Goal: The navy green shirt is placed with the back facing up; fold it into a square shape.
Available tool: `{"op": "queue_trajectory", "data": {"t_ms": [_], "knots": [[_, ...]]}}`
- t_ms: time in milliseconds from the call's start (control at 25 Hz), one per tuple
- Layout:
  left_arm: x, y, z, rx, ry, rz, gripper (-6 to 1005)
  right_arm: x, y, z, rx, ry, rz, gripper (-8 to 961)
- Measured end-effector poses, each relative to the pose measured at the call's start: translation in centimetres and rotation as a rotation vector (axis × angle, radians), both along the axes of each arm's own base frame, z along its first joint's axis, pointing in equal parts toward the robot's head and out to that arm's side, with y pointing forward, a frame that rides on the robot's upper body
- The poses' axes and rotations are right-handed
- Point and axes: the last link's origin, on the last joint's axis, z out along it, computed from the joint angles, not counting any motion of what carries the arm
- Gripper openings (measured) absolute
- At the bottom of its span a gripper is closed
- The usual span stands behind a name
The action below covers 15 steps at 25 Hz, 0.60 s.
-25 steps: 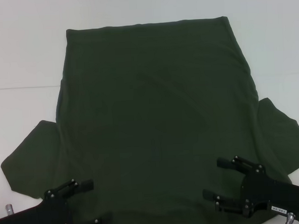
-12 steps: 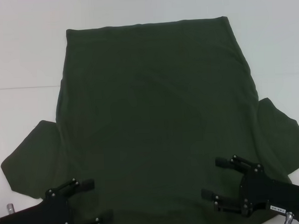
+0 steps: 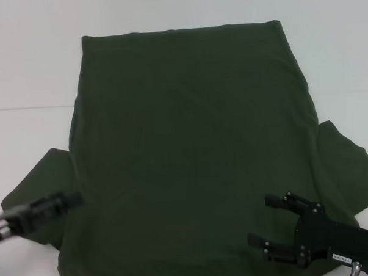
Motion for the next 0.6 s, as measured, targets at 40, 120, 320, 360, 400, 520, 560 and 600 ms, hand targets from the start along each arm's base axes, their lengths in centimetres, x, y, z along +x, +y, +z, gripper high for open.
{"op": "queue_trajectory", "data": {"t_ms": [40, 120, 320, 360, 400, 520, 560, 600], "knots": [[-0.2, 0.2, 0.6, -0.013, -0.017, 0.045, 916, 0.0, 0.0, 0.0, -0.001, 0.000, 0.001, 915], [-0.5, 0.5, 1.2, -0.029, -0.035, 0.105, 916, 0.0, -0.1, 0.0, -0.005, -0.002, 0.003, 915], [-2.1, 1.9, 3.9, -0.088, -0.047, 0.382, 913, -0.1, -0.1, -0.1, -0.011, -0.001, 0.009, 915], [-2.4, 2.2, 4.3, -0.102, -0.025, 0.423, 913, -0.1, -0.2, -0.1, -0.012, 0.000, 0.010, 915], [-2.7, 2.6, 4.6, -0.113, 0.003, 0.456, 912, -0.1, -0.2, -0.1, -0.013, 0.001, 0.011, 915], [-3.2, 3.7, 5.0, -0.149, 0.099, 0.534, 911, -0.1, -0.3, -0.1, -0.017, 0.005, 0.014, 916], [-3.3, 4.0, 5.0, -0.155, 0.120, 0.549, 911, -0.1, -0.3, -0.1, -0.017, 0.005, 0.015, 916], [-3.4, 4.5, 5.1, -0.160, 0.146, 0.565, 910, -0.2, -0.3, -0.1, -0.018, 0.005, 0.015, 916]]}}
